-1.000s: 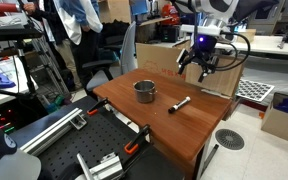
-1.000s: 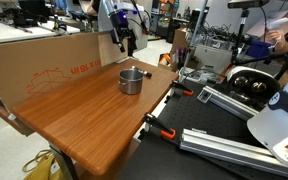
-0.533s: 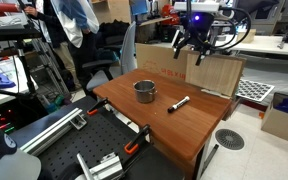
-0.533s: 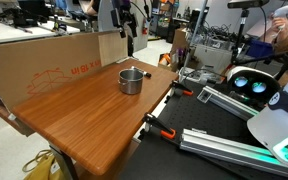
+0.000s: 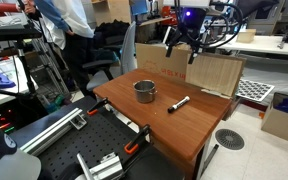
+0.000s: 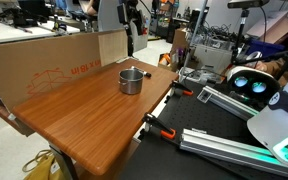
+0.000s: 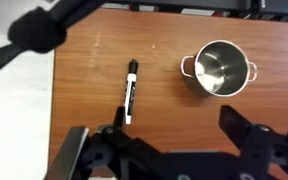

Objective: Put the marker on the desk

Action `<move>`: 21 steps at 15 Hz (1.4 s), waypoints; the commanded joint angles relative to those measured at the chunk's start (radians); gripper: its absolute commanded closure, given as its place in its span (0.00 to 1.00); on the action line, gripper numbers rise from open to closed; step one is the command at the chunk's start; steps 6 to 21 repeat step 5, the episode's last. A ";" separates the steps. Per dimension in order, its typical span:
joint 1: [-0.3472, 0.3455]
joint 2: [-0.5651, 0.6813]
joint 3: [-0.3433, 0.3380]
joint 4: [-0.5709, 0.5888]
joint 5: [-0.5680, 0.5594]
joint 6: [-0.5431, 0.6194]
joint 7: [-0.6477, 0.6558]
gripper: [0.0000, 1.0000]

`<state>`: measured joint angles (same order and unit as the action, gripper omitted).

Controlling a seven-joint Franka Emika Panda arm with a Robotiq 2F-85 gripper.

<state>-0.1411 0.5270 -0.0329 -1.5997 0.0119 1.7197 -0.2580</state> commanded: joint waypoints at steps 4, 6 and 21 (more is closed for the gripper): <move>-0.001 0.001 0.001 0.001 0.000 0.002 0.000 0.00; -0.001 0.001 0.001 0.001 0.000 0.002 0.000 0.00; -0.001 0.001 0.001 0.001 0.000 0.002 0.000 0.00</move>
